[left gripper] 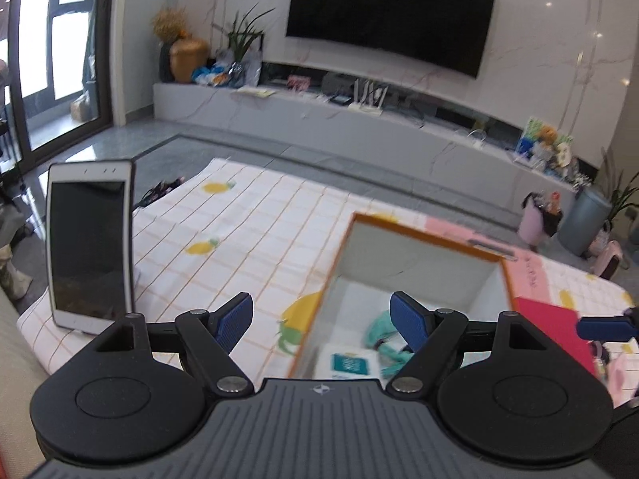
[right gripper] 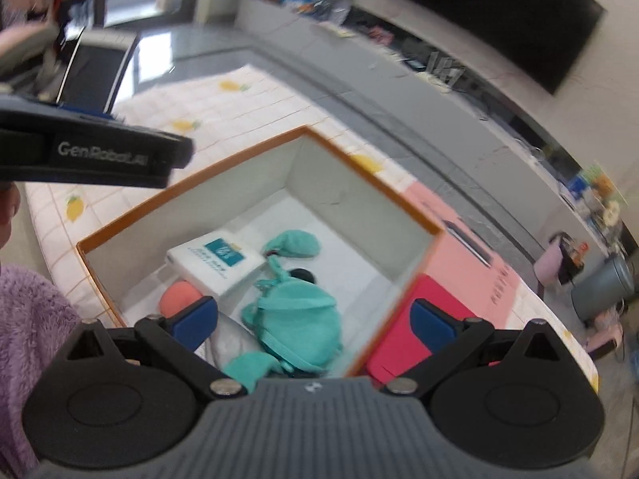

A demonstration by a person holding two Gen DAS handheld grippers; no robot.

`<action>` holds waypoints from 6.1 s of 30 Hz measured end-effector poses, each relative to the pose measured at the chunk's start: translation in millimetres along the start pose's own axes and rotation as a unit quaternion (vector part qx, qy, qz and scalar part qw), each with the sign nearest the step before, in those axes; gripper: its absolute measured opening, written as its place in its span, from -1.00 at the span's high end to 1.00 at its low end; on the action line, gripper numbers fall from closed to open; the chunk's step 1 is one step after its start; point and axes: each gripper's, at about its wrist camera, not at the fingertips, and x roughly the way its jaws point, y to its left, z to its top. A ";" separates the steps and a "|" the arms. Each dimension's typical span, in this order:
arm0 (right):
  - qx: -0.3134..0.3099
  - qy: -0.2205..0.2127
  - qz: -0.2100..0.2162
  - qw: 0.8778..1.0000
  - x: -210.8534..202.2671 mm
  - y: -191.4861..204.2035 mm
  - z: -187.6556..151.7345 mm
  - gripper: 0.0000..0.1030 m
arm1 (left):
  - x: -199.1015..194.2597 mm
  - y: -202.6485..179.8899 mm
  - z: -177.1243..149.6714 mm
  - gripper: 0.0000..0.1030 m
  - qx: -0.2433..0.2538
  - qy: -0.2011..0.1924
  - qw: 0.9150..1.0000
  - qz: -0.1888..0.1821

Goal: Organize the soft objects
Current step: 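Move both grippers back over the remaining soft items on the table, then lower the right gripper onto the pink cloth and close on it, then grasp the blue-green plush toy with the left gripper while the right gripper lifts the pink cloth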

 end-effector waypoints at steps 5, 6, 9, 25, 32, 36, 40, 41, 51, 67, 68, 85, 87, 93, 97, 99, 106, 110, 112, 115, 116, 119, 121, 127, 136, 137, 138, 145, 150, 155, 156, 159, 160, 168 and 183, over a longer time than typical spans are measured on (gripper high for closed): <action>0.091 -0.025 -0.022 0.995 -39.7 -49.1 -29.5 -0.95 | -19.0 -19.6 -0.2 -0.78 0.006 -0.014 0.998 -0.054; 0.108 -0.028 -0.026 0.993 -46.0 -60.2 -36.3 -0.95 | -22.8 -25.0 -0.6 -0.78 0.008 -0.017 0.998 -0.064; 0.153 -0.035 -0.041 0.987 -59.0 -91.6 -56.6 -0.95 | -31.2 -44.2 -5.0 -0.78 0.031 -0.030 0.996 -0.082; 0.299 0.045 -0.170 0.938 -9.6 -201.3 -209.2 -0.95 | -15.2 -175.3 -76.7 -0.78 0.133 0.000 0.985 -0.114; 0.333 0.100 -0.176 0.921 22.4 -224.1 -246.0 -0.95 | -3.1 -215.8 -133.5 -0.78 0.186 0.022 0.971 -0.151; 0.331 0.091 -0.135 0.929 26.2 -229.9 -247.4 -0.95 | 16.4 -223.1 -158.4 -0.79 0.178 0.043 0.961 -0.208; 0.304 0.136 -0.136 0.933 45.5 -235.5 -250.3 -0.95 | 38.8 -230.6 -177.2 -0.79 0.192 0.076 0.957 -0.206; 0.294 0.151 -0.126 0.935 51.4 -236.5 -252.6 -0.95 | 42.7 -231.7 -181.1 -0.78 0.192 0.082 0.955 -0.209; 0.338 0.172 -0.093 0.920 87.5 -268.5 -260.3 -0.95 | 48.5 -272.1 -196.0 -0.78 0.229 0.041 0.942 -0.243; 0.353 0.139 -0.121 0.917 109.0 -289.4 -260.1 -0.94 | 92.6 -321.7 -198.5 -0.78 0.185 0.038 0.952 -0.242; 0.343 0.140 -0.127 0.920 109.6 -288.7 -260.2 -0.92 | 96.1 -324.0 -197.9 -0.78 0.185 0.040 0.952 -0.241; 0.331 0.122 -0.091 0.931 99.2 -278.9 -266.7 -0.08 | 86.7 -318.7 -217.8 0.09 0.234 0.008 0.948 -0.214; 0.336 0.123 -0.092 0.929 98.1 -278.0 -268.1 -0.07 | 84.3 -317.9 -219.5 0.17 0.237 0.004 0.948 -0.214; 0.348 0.131 -0.091 0.924 87.6 -271.2 -273.8 0.17 | 74.0 -311.0 -224.2 0.31 0.244 0.003 0.947 -0.210; 0.352 0.140 -0.089 0.921 76.5 -258.6 -279.7 0.18 | 65.3 -301.0 -225.1 0.38 0.236 0.019 0.949 -0.208; 0.354 0.146 -0.089 0.919 71.5 -250.7 -281.1 0.18 | 60.4 -294.6 -226.2 0.45 0.235 0.025 0.950 -0.203; 0.360 0.150 -0.098 0.916 55.2 -230.0 -282.1 0.07 | 43.1 -266.3 -227.4 0.41 0.234 0.040 0.948 -0.210; 0.411 0.118 -0.096 0.899 48.4 -250.7 -286.6 -0.30 | 42.2 -268.4 -218.5 -0.32 0.228 0.018 0.940 -0.253; 0.421 0.112 -0.104 0.894 53.6 -260.4 -287.2 -0.52 | 40.2 -276.7 -215.5 -0.41 0.247 -0.016 0.931 -0.267; 0.397 0.114 -0.124 0.902 67.7 -270.3 -281.4 -0.52 | 50.5 -298.7 -214.6 -0.54 0.285 -0.039 0.929 -0.233; 0.391 0.115 -0.127 0.904 72.6 -273.6 -279.1 -0.52 | 57.2 -305.5 -213.7 -0.54 0.291 -0.036 0.929 -0.226; 0.388 0.107 -0.121 0.908 85.2 -280.3 -273.2 -0.55 | 75.0 -317.8 -207.5 -0.54 0.279 -0.018 0.930 -0.237; 0.376 0.103 -0.114 0.914 94.1 -282.4 -268.9 -0.70 | 84.6 -324.9 -204.4 -0.54 0.275 -0.012 0.931 -0.240; 0.346 0.088 -0.124 0.926 103.8 -289.6 -258.6 -0.01 | 110.9 -340.0 -200.2 -0.22 0.259 0.013 0.937 -0.232; 0.361 0.108 -0.107 0.920 89.4 -291.1 -263.8 0.78 | 116.4 -308.3 -191.6 0.55 0.167 0.041 0.945 -0.279; 0.361 0.109 -0.107 0.920 88.1 -290.2 -264.9 0.78 | 116.2 -307.6 -191.5 0.55 0.167 0.041 0.945 -0.277; 0.358 0.110 -0.107 0.921 86.2 -288.7 -265.9 0.78 | 114.0 -306.0 -192.7 0.55 0.168 0.040 0.945 -0.277; 0.401 0.082 -0.093 0.908 49.3 -281.3 -276.4 0.79 | 92.3 -295.2 -201.1 0.56 0.198 0.042 0.946 -0.254; 0.422 0.052 -0.052 0.904 25.1 -268.1 -277.4 0.79 | 71.6 -270.8 -201.5 0.56 0.200 0.069 0.946 -0.246; 0.359 0.104 0.017 0.927 53.5 -222.6 -260.5 0.79 | 53.2 -235.8 -202.2 0.56 0.211 0.084 0.948 -0.224; 0.341 0.117 0.017 0.933 59.8 -213.9 -256.1 0.79 | 52.7 -227.0 -200.2 0.56 0.198 0.093 0.948 -0.229; 0.319 0.132 0.011 0.938 69.0 -199.9 -248.2 0.79 | 54.2 -210.1 -193.9 0.54 0.163 0.116 0.952 -0.231; 0.316 0.135 0.010 0.939 70.8 -198.6 -247.3 0.79 | 55.7 -209.1 -192.7 0.47 0.157 0.118 0.952 -0.233; 0.331 0.136 -0.013 0.934 68.1 -211.3 -255.8 0.14 | 54.5 -235.8 -199.0 -0.74 0.221 0.043 0.950 -0.216; 0.305 0.144 -0.034 0.941 83.4 -208.2 -250.6 -0.11 | 84.8 -246.7 -196.5 -0.59 0.185 0.055 0.958 -0.213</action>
